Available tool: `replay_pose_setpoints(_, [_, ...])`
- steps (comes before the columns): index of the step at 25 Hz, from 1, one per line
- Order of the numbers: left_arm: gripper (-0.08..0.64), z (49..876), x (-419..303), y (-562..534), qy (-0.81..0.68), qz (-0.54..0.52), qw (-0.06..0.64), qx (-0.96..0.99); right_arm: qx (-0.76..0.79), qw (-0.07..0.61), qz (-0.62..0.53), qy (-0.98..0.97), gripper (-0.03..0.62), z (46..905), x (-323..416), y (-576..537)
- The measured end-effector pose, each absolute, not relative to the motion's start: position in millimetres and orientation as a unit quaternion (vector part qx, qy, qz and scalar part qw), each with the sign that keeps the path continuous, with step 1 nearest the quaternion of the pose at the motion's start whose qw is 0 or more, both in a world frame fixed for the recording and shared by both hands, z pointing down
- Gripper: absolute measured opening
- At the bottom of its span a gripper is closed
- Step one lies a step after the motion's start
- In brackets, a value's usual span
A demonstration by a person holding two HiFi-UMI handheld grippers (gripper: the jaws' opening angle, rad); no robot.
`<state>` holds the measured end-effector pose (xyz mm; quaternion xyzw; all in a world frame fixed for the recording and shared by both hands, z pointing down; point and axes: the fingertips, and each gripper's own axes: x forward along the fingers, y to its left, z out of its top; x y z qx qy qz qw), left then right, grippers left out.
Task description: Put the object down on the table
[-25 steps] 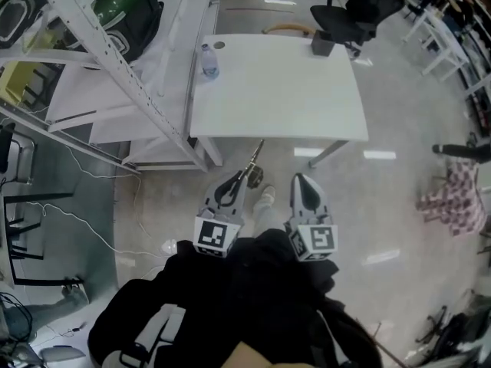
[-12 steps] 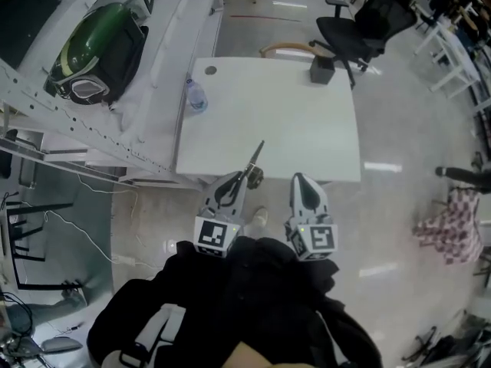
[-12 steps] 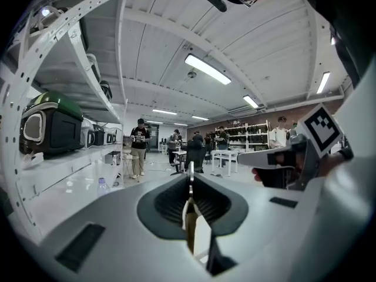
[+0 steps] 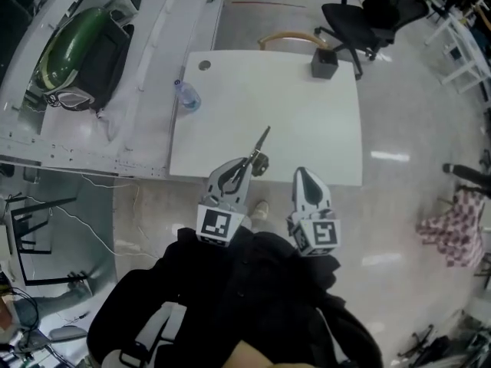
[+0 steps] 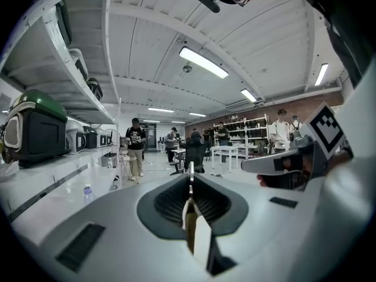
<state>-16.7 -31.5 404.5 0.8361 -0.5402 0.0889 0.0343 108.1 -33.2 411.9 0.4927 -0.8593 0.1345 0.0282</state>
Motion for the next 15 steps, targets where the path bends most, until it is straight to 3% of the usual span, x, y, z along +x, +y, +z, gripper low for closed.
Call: replay_pose_setpoints(15, [0.025,448,-28,-109,-0.516,0.122,0.057,0.846,0.511,0.055,0.164,-0.842,0.002,449,96,-93])
